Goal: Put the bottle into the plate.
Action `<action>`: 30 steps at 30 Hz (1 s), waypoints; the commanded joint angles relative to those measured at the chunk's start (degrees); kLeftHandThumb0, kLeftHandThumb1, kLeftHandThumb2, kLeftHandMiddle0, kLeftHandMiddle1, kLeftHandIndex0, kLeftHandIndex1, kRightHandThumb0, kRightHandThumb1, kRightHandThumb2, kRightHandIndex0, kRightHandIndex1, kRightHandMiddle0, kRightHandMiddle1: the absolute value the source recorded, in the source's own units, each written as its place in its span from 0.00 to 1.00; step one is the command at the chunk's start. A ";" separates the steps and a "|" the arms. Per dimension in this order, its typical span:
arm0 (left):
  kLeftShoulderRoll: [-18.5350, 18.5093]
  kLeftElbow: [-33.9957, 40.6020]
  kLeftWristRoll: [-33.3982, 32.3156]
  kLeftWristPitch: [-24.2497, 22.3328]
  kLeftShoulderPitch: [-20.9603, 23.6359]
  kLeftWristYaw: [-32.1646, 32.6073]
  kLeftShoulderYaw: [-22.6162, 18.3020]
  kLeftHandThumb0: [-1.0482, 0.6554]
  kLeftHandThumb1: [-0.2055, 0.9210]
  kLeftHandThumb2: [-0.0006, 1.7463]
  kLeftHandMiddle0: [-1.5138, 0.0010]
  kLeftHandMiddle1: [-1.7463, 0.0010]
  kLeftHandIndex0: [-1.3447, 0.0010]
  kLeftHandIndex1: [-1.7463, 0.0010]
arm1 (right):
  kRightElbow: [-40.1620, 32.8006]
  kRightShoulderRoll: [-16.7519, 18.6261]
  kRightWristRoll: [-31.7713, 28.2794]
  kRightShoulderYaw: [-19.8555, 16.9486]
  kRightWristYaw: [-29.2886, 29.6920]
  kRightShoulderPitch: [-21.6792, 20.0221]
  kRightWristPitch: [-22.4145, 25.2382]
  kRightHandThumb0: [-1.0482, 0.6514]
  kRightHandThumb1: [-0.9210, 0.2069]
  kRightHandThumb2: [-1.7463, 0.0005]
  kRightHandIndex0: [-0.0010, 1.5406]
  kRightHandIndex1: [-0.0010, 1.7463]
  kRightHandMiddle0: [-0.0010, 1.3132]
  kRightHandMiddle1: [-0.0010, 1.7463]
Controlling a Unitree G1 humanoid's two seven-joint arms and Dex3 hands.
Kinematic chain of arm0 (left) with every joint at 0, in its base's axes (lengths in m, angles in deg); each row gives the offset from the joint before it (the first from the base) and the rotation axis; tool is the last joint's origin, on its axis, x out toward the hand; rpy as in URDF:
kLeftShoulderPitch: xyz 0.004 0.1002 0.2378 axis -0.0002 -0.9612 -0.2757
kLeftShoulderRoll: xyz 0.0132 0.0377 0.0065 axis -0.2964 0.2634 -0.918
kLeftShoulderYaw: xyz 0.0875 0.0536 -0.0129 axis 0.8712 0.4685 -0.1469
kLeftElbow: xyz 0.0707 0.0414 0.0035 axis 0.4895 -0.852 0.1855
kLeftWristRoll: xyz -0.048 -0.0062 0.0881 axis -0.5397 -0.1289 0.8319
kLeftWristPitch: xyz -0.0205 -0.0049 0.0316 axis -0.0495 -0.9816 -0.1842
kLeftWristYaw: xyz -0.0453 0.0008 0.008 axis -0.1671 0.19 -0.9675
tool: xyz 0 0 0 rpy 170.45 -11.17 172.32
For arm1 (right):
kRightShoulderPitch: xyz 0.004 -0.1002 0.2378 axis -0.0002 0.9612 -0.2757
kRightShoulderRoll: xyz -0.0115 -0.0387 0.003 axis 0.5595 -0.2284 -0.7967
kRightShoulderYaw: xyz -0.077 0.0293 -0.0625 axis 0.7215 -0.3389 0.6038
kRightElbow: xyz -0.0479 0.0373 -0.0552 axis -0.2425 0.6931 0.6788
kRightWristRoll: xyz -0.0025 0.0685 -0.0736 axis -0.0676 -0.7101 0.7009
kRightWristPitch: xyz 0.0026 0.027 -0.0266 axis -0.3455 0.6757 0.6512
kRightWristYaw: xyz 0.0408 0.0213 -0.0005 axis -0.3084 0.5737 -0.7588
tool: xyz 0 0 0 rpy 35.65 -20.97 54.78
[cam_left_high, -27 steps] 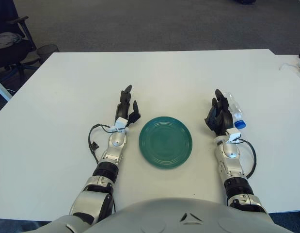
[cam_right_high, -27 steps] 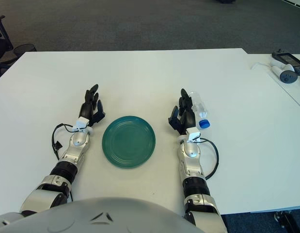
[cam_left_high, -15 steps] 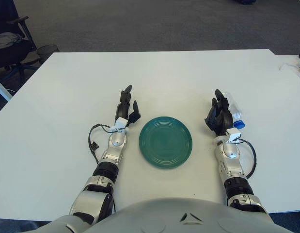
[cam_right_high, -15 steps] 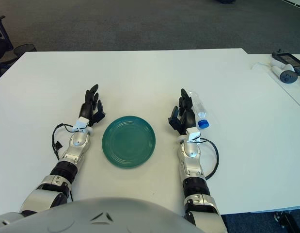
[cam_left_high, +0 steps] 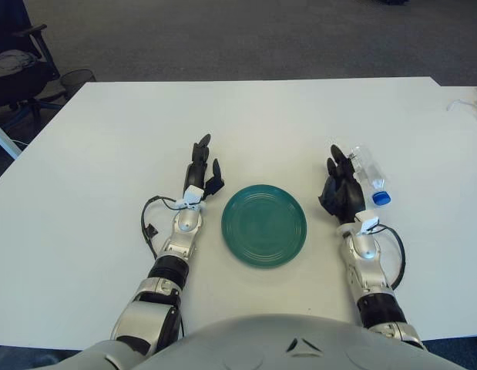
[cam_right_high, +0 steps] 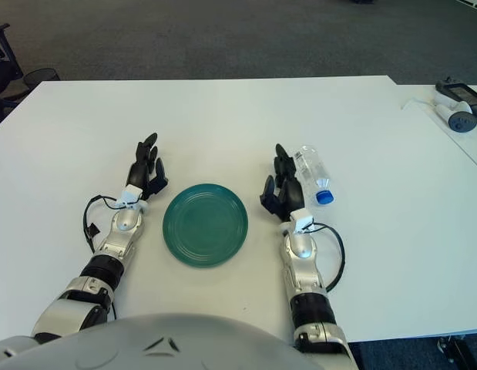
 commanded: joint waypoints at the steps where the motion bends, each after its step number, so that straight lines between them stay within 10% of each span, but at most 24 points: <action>1: -0.22 -7.95 0.74 -0.94 -5.20 0.78 0.18 0.13 1.00 0.57 0.83 0.99 1.00 0.69 | -4.33 -0.76 3.26 5.43 -3.38 12.09 4.26 0.17 0.00 0.48 0.06 0.00 0.00 0.12; 12: -0.67 -12.06 3.56 -1.23 -2.47 4.18 1.65 0.11 1.00 0.60 0.84 1.00 1.00 0.70 | -9.00 -8.79 11.44 4.98 -4.06 9.50 -4.34 0.08 0.00 0.46 0.03 0.00 0.00 0.05; 30: -0.84 -19.67 4.05 0.42 2.05 4.93 2.26 0.13 1.00 0.63 0.84 1.00 1.00 0.68 | -26.34 -14.91 13.70 2.34 -7.55 11.42 10.12 0.00 0.00 0.42 0.02 0.00 0.00 0.00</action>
